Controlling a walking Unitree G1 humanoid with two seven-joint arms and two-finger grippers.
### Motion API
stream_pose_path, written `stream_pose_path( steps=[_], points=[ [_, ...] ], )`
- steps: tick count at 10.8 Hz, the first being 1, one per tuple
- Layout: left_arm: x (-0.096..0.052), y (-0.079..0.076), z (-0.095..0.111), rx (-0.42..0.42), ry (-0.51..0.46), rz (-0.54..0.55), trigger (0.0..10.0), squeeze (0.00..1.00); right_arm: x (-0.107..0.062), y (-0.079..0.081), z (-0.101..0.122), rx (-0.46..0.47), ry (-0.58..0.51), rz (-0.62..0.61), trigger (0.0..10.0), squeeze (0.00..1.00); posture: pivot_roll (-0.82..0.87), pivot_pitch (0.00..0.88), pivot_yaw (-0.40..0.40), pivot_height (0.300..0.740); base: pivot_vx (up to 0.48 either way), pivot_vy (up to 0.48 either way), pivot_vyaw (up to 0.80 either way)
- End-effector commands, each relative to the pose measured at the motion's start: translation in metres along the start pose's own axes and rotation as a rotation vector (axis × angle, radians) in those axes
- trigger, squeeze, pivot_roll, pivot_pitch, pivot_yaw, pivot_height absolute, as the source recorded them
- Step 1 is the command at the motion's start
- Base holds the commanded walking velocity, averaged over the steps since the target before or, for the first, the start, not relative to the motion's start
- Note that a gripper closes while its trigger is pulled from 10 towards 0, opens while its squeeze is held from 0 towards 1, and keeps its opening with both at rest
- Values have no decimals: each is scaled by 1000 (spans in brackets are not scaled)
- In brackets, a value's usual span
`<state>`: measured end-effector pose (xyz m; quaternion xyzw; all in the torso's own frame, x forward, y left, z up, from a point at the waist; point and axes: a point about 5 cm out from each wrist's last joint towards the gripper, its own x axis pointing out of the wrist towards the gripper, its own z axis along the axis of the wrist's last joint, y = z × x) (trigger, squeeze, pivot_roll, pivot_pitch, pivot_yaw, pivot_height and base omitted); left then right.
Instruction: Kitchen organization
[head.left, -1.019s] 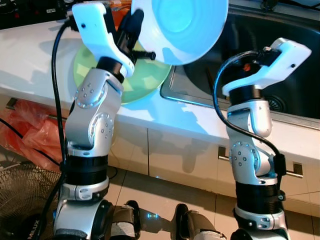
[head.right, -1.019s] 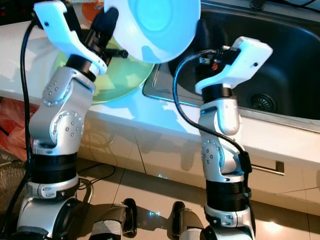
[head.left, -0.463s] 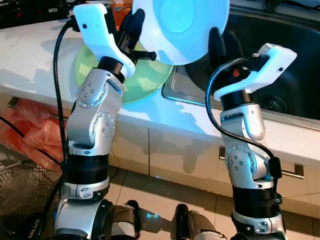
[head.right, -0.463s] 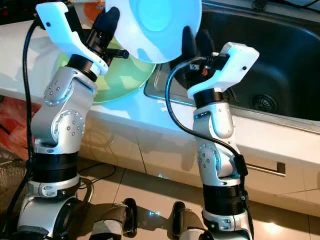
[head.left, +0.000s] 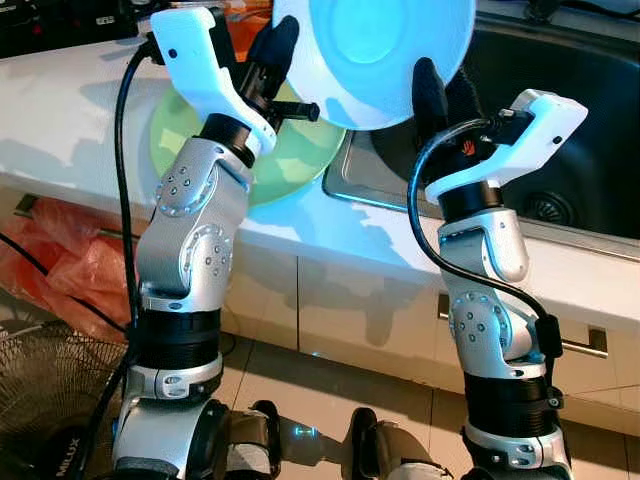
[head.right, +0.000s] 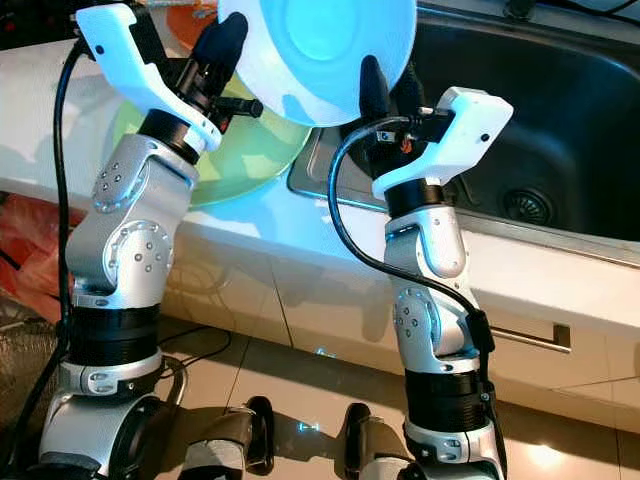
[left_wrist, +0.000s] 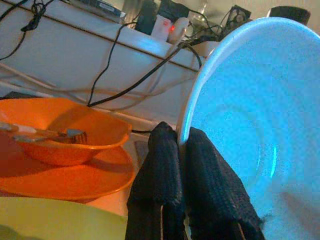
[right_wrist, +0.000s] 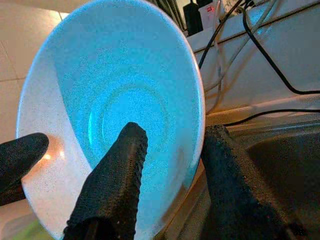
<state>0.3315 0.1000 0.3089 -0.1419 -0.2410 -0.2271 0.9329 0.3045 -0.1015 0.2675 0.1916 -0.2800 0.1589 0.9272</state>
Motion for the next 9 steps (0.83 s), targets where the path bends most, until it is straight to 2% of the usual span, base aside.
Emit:
stream_pose_path(
  steps=[1, 5, 6, 7, 9],
  points=[
    [0, -8, 10, -9, -47, -47, 10000, 0, -4, 0, 1, 2, -1, 5, 10000, 0, 100, 257, -8, 740, 0, 0, 0],
    [-2, -19, 7, -56, -29, -143, 10000, 0, -3, 1, 1, 6, -4, 4, 10000, 0, 101, 255, -7, 740, 0, 0, 0],
    [-3, -20, 6, -49, -19, -159, 10000, 0, -3, 1, 0, 7, -6, 4, 431, 0, 100, 253, -7, 740, 0, 0, 0],
    [-3, -20, 5, -49, -18, -157, 10000, 0, -3, 1, 1, 9, -8, 4, 0, 0, 100, 253, -7, 740, 0, 0, 0],
    [-4, -19, 5, -44, -16, -152, 10000, 0, -3, 1, 1, 6, -10, 4, 0, 0, 101, 252, -7, 740, 0, 0, 0]
  ],
)
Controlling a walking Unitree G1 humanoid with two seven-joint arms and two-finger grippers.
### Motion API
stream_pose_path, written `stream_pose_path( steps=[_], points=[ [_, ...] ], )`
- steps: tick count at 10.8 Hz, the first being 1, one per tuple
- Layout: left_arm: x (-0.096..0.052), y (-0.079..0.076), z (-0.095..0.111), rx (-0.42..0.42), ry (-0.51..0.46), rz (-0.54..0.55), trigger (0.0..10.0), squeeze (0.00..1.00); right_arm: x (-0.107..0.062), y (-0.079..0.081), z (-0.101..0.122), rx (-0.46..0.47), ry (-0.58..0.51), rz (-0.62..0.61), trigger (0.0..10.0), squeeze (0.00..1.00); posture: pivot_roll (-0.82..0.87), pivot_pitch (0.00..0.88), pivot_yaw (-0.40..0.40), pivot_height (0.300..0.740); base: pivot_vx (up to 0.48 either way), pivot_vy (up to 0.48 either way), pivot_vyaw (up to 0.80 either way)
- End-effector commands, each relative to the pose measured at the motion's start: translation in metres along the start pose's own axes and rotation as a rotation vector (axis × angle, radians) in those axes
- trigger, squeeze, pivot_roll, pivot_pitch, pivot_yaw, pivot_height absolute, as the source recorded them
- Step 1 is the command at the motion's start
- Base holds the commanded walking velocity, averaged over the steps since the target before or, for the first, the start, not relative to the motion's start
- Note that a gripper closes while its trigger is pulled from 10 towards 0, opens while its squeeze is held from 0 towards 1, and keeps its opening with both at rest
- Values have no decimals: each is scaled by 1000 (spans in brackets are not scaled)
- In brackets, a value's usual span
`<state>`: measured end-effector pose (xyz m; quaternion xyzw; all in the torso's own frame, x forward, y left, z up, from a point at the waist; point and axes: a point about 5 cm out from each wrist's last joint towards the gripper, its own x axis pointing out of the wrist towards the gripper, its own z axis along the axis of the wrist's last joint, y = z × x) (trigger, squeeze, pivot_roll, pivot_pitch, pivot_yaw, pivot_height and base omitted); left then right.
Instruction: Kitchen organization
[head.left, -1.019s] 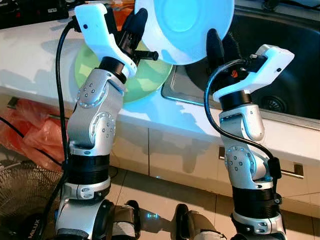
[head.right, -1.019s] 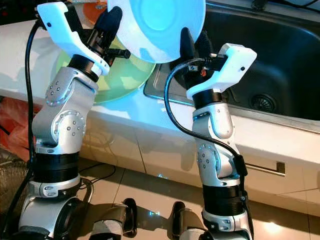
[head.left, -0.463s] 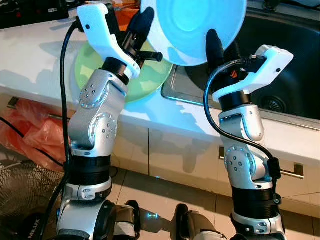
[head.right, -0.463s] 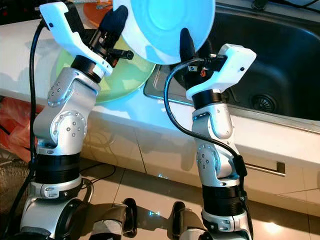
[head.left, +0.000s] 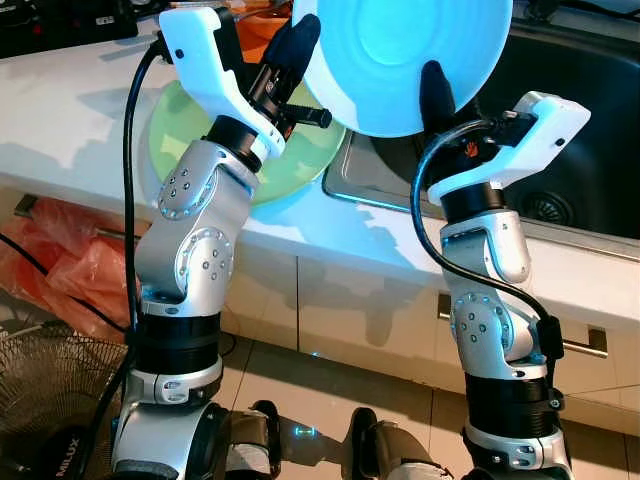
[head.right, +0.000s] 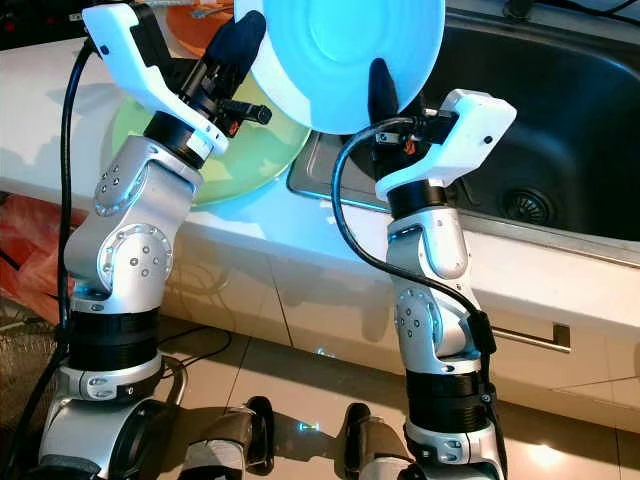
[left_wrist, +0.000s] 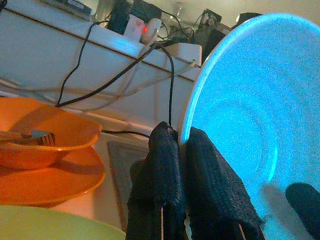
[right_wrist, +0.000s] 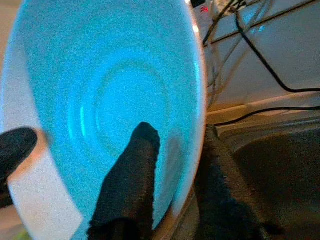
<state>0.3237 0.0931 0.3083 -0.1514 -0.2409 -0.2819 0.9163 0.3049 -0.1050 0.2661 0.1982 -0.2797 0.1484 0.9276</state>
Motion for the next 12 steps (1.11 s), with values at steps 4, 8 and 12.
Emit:
stream_pose_path(
  steps=[4, 8, 12],
  points=[
    [0, -8, 2, 53, -1, -42, 10000, 0, -2, 3, 1, -1, -5, 17, 0, 0, 100, 252, -8, 740, 0, 0, 0],
    [0, -5, 2, 76, 0, -23, 10000, 1000, -1, 3, 0, 1, -3, 13, 0, 0, 101, 254, -8, 740, 0, 0, 0],
    [-2, -11, -2, 78, 17, -73, 10000, 1000, 0, 1, 1, 12, -11, -14, 0, 0, 100, 253, -8, 740, 0, 0, 0]
  ],
)
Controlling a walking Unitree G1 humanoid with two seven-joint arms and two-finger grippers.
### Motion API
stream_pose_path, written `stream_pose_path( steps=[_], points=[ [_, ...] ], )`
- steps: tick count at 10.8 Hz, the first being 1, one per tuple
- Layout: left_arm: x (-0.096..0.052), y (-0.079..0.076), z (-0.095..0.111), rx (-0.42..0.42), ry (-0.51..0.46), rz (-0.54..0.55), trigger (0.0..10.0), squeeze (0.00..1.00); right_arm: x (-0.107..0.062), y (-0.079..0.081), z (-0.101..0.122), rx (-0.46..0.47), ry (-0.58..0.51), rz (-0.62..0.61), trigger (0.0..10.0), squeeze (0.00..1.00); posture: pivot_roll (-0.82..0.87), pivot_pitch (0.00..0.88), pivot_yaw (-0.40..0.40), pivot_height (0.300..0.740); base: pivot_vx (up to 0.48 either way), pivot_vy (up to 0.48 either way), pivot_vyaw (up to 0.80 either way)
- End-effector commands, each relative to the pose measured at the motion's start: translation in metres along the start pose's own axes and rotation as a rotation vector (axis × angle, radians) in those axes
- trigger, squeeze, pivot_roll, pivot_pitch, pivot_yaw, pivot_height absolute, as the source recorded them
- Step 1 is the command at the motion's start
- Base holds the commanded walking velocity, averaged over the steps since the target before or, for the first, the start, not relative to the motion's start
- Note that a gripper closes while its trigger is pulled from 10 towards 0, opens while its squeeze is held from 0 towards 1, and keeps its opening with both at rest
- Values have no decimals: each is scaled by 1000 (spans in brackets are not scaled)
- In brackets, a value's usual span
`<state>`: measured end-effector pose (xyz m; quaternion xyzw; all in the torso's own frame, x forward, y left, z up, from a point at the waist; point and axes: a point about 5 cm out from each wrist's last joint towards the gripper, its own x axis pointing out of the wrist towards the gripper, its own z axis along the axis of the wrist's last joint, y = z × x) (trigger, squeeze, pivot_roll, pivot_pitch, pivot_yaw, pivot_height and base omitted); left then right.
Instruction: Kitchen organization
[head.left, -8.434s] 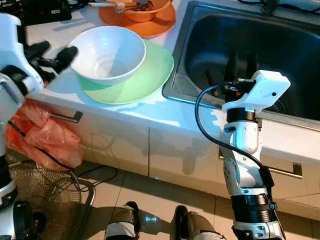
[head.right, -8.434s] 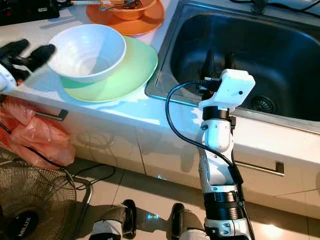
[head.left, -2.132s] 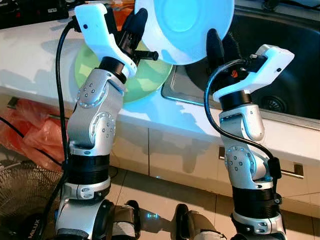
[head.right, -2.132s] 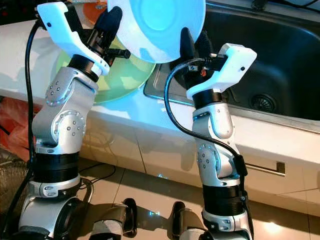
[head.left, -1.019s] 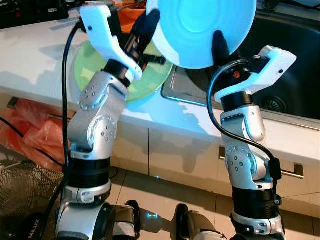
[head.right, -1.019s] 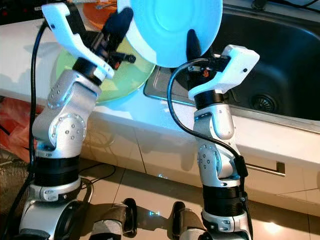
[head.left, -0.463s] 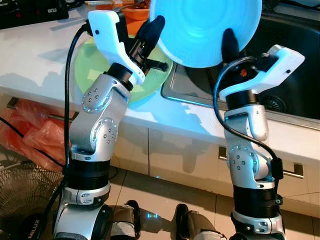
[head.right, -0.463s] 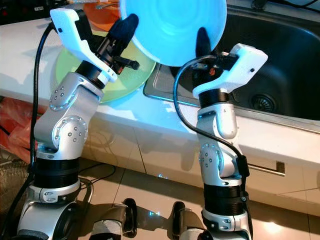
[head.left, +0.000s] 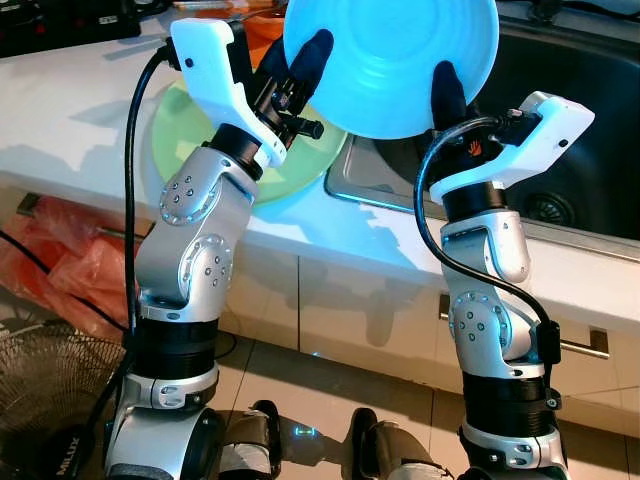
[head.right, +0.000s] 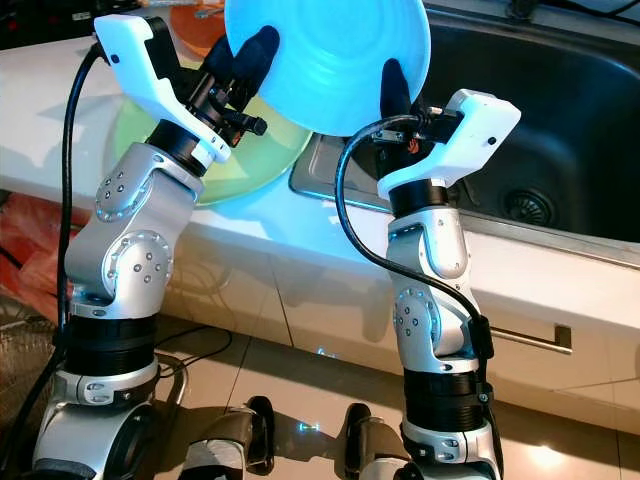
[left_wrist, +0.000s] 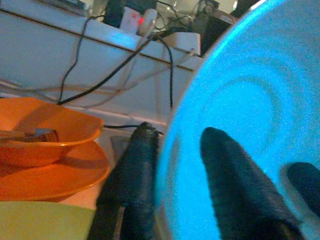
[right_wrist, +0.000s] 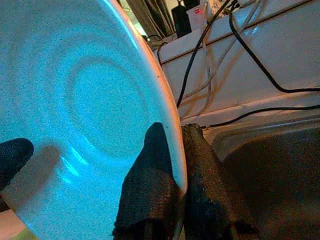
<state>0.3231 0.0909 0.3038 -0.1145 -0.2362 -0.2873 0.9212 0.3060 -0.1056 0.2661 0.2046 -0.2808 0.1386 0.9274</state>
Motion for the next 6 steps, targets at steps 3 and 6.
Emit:
stream_pose_path(
  steps=[3, 6],
  points=[
    [-1, -17, -3, 53, 23, -98, 10000, 0, 2, -6, 5, -6, -31, -61, 0, 0, 100, 252, -8, 740, 0, 0, 0],
    [-1, -17, -6, 57, 39, -102, 10000, 0, 6, -27, 21, -32, -116, -214, 0, 0, 99, 249, -8, 740, 0, 0, 0]
  ],
)
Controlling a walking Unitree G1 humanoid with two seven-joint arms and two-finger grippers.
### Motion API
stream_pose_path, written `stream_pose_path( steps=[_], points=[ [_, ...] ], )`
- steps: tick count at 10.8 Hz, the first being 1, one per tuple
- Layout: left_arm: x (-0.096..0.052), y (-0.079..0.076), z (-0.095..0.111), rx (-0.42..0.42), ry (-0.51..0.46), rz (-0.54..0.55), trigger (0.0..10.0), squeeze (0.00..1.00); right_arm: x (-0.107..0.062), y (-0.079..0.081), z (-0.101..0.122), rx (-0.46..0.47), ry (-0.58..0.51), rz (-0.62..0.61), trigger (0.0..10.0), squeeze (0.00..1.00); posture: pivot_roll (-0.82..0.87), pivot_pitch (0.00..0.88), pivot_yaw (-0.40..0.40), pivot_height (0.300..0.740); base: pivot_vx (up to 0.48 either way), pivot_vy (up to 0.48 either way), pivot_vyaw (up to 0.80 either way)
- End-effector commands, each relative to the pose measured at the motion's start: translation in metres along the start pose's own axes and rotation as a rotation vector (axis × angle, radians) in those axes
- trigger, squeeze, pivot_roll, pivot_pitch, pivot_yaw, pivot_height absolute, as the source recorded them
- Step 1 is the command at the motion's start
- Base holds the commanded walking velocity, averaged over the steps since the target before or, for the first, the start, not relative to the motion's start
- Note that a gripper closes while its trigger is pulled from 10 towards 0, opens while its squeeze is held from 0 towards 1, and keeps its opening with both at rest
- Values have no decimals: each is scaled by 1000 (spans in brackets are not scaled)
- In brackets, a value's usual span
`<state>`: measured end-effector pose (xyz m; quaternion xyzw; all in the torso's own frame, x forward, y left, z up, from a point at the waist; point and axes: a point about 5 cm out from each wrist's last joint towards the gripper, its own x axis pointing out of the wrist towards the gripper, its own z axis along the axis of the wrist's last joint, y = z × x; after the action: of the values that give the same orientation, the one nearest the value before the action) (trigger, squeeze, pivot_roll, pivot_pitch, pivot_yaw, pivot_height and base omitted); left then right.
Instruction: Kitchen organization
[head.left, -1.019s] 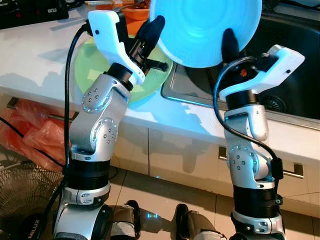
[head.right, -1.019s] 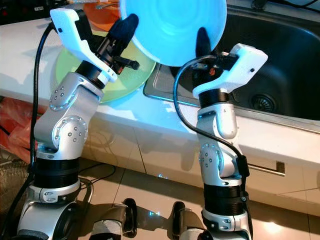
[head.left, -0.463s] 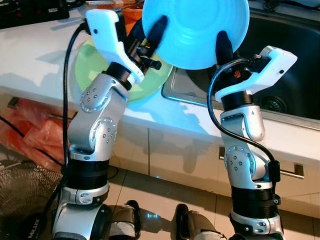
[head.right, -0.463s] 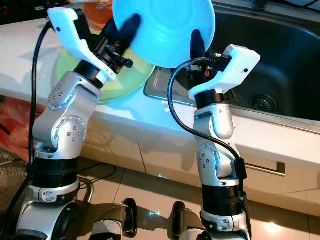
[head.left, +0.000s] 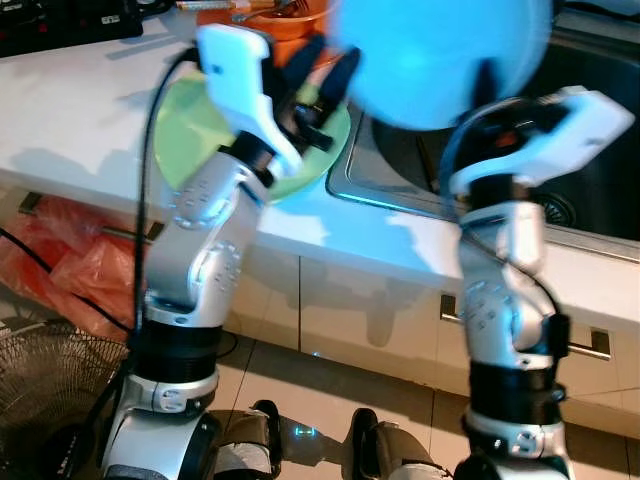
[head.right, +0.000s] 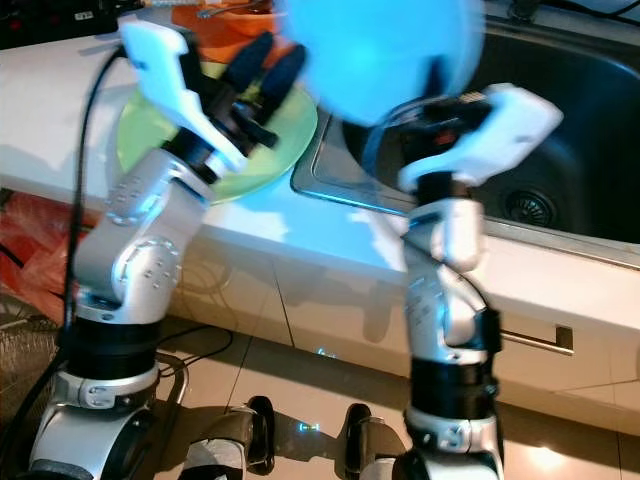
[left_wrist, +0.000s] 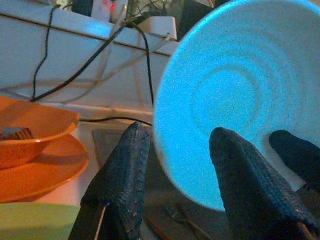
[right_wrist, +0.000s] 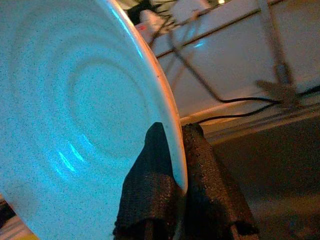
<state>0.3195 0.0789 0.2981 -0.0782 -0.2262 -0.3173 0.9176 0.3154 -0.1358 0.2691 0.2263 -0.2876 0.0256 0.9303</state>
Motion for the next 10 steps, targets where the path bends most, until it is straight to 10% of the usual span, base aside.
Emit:
stream_pose_path(
  steps=[1, 3, 4, 10],
  points=[
    [-2, -5, 1, 13, -2, -28, 10000, 0, 3, -1, 11, 4, -63, -11, 0, 0, 99, 250, -9, 740, 0, 0, 0],
    [-3, -5, -1, 17, 8, -28, 10000, 0, 7, -8, 15, -31, -86, -55, 275, 0, 101, 249, -11, 740, 0, 0, 0],
    [-3, -6, -3, 25, 20, -33, 10000, 0, 8, -12, 17, -71, -99, -73, 10000, 0, 103, 248, -12, 740, 0, 0, 0],
    [-11, -21, -22, 50, 141, -144, 10000, 0, 13, -48, 24, -446, -130, -161, 10000, 0, 106, 242, -14, 740, 0, 0, 0]
  ],
)
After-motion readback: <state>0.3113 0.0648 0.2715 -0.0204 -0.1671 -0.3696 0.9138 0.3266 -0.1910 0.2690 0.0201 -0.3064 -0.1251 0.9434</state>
